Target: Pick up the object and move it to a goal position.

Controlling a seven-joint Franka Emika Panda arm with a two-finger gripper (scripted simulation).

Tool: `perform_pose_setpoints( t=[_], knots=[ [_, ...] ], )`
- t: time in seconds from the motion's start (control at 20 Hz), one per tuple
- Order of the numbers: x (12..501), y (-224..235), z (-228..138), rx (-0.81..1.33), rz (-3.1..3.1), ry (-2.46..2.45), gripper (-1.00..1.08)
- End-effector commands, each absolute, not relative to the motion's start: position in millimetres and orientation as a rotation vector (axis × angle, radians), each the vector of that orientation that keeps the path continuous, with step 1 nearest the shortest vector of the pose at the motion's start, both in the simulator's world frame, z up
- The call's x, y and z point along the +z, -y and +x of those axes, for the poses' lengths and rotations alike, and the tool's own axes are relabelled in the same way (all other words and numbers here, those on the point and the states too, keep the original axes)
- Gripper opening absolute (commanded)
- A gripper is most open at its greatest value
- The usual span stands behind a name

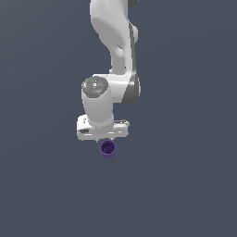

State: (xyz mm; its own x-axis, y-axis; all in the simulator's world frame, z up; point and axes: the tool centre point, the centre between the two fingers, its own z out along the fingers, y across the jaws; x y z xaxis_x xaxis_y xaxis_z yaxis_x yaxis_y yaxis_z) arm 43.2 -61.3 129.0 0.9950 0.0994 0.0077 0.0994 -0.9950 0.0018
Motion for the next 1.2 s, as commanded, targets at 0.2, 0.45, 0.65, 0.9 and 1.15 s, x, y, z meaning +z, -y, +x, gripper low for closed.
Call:
perform_pose_setpoints(
  t=[0.2, 0.45, 0.65, 0.9, 1.15],
  knots=[
    [106, 80, 56, 0.003, 3.132, -0.221, 0.28],
    [99, 86, 59, 0.001, 3.131, -0.24, 0.28],
    [98, 86, 58, 0.0, 3.131, -0.236, 0.28],
    [79, 86, 59, 0.0, 3.131, -0.239, 0.28],
    [69, 86, 58, 0.001, 3.131, -0.24, 0.28]
  ],
)
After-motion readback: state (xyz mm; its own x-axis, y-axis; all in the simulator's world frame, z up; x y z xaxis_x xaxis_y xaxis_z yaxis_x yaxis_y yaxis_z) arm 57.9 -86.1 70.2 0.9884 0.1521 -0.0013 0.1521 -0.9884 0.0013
